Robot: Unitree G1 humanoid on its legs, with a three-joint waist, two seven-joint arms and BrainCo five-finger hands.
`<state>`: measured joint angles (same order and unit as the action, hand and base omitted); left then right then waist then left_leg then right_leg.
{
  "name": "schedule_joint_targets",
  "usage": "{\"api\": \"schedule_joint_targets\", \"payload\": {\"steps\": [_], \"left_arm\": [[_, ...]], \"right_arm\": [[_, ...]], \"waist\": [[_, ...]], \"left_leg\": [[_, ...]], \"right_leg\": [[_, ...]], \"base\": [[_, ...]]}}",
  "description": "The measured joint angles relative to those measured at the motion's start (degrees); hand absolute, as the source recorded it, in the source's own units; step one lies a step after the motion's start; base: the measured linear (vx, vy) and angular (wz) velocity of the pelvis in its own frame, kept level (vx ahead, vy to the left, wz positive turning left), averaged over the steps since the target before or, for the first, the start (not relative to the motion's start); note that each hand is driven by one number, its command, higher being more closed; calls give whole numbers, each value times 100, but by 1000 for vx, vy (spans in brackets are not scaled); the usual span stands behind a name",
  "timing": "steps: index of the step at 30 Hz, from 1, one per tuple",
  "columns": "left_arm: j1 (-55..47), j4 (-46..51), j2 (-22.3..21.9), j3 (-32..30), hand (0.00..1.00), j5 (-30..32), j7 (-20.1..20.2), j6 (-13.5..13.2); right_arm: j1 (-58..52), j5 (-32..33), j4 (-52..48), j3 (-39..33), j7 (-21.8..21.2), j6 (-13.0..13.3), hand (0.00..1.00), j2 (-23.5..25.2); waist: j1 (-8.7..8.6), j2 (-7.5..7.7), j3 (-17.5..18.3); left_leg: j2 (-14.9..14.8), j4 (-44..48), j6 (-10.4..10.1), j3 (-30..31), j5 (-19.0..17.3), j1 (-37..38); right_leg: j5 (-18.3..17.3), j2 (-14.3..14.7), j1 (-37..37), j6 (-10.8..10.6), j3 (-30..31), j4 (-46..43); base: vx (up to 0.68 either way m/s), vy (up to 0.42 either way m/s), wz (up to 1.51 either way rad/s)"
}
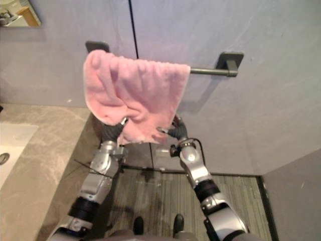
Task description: Organize washtable
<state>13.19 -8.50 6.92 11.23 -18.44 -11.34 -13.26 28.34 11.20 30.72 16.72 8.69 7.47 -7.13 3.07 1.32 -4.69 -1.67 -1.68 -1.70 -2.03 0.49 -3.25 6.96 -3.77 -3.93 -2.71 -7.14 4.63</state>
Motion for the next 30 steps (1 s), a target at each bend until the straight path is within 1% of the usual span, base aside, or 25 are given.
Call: {"api": "schedule_joint_targets", "payload": {"steps": [2,3,9,13,16,20,22,25,26,27,30], "left_arm": [[64,0,-3,45,100,-1,-1,0],[80,0,-3,43,100,-1,-3,-1],[101,-3,-4,34,100,0,-14,-1],[101,-6,-5,14,100,5,-10,-1],[81,-8,-6,-57,100,8,1,0],[-19,-12,-41,-51,100,13,31,15],[-127,-30,-131,-46,100,15,120,23],[-219,-52,-178,-32,100,59,143,50],[-359,-53,-182,-38,100,66,258,56],[-482,-54,-306,-55,100,69,356,64],[-484,-54,-325,-56,100,69,362,64]], "right_arm": [[100,59,0,-2,-2,-2,100,-4],[118,82,0,-2,-2,-2,100,-1],[150,175,-1,-36,-3,-2,100,118],[81,171,-23,-231,-16,-2,100,119],[-125,168,-206,-390,-26,0,100,116],[-517,159,-634,-570,-128,5,100,119],[-702,149,-795,-640,-144,11,100,133],[-893,139,-985,-793,-156,38,100,236],[-1118,54,-1157,-889,-256,50,100,265],[-1281,-56,-1208,-1135,-347,81,100,468],[-1286,-56,-1208,-1144,-347,81,100,467]], "waist": [[99,14,-8],[106,19,-11],[91,64,-38],[91,129,-76],[96,132,-77],[74,132,-77],[67,133,-77],[52,136,-77],[59,144,-72],[-82,209,-29],[-83,209,-29]], "left_leg": [[-39,-29,-28,29,24,6],[-46,-29,-31,39,26,6],[-40,-3,-28,23,33,60],[-47,-10,-27,-18,30,147],[-47,-32,-27,-80,29,198],[-50,-42,-26,-108,29,257],[-50,-50,-27,-122,29,339],[-55,-128,-29,-149,31,418],[-53,-153,-28,-216,30,470],[-42,-224,-27,-239,27,593],[-41,-226,-27,-240,27,593]], "right_leg": [[1,40,-1,2,8,-4],[1,47,-1,2,14,-6],[1,57,9,2,114,-13],[1,57,72,2,180,-13],[0,53,89,3,259,-13],[0,56,127,2,285,-12],[0,56,216,2,302,25],[0,65,265,1,330,63],[1,66,270,-1,399,65],[-7,58,367,-13,412,91],[-8,57,364,-14,412,91]], "base": [[6,-31,5],[17,-19,7],[8,3,-2],[-28,7,-5],[-33,7,-10],[-10,2,-3],[-4,2,-3],[-13,4,-5],[-101,34,-16],[-102,34,-16],[-30,7,-1]]}}
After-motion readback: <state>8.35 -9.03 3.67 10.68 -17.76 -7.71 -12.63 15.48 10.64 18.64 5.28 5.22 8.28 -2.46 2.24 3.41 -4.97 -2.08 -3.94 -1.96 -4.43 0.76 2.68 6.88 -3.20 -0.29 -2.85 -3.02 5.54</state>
